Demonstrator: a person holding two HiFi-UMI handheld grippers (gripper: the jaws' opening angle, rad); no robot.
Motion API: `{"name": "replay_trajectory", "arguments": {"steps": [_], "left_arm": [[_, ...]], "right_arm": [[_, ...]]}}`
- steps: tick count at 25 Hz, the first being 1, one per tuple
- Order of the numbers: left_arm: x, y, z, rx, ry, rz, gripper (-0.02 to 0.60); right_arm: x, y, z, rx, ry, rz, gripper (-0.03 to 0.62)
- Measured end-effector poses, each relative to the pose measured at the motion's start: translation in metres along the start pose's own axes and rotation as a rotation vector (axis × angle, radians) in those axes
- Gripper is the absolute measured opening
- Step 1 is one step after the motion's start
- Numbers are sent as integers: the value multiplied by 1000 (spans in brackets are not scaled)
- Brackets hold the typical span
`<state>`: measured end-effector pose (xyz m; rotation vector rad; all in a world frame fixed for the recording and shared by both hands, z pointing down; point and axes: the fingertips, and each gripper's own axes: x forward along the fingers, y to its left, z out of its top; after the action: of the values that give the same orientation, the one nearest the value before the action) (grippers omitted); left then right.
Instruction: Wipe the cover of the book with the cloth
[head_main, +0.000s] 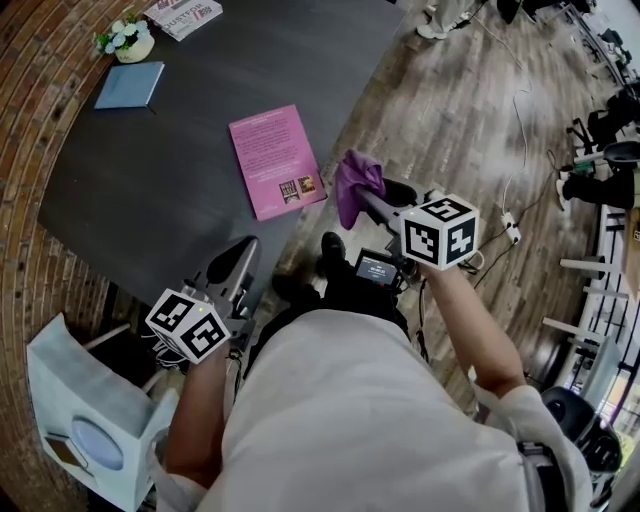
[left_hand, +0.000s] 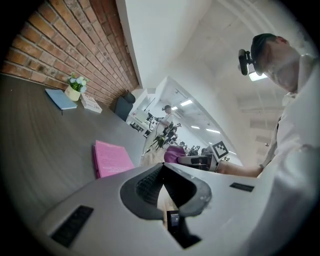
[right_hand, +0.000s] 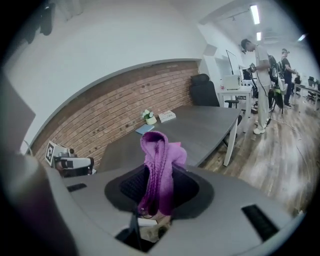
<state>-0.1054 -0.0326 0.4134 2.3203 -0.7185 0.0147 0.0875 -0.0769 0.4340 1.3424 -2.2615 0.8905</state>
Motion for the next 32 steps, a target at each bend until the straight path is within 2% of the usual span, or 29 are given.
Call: {"name": "replay_trajectory", "arguments": {"steps": [5, 12, 23, 32], "left_arm": [[-20, -16, 13, 36, -47, -8, 8], [-30, -43, 25, 70, -126, 15, 8], [-3, -137, 10, 91, -203, -2, 8], [-8, -193, -27, 89, -249, 82, 8]], "right_arm": [[-19, 23, 20, -25, -71, 38, 130], [-40, 40, 29, -54, -114, 116, 129], [-128, 40, 8, -83, -163, 224, 129], [-184, 39, -4, -103, -210, 341, 129]]}}
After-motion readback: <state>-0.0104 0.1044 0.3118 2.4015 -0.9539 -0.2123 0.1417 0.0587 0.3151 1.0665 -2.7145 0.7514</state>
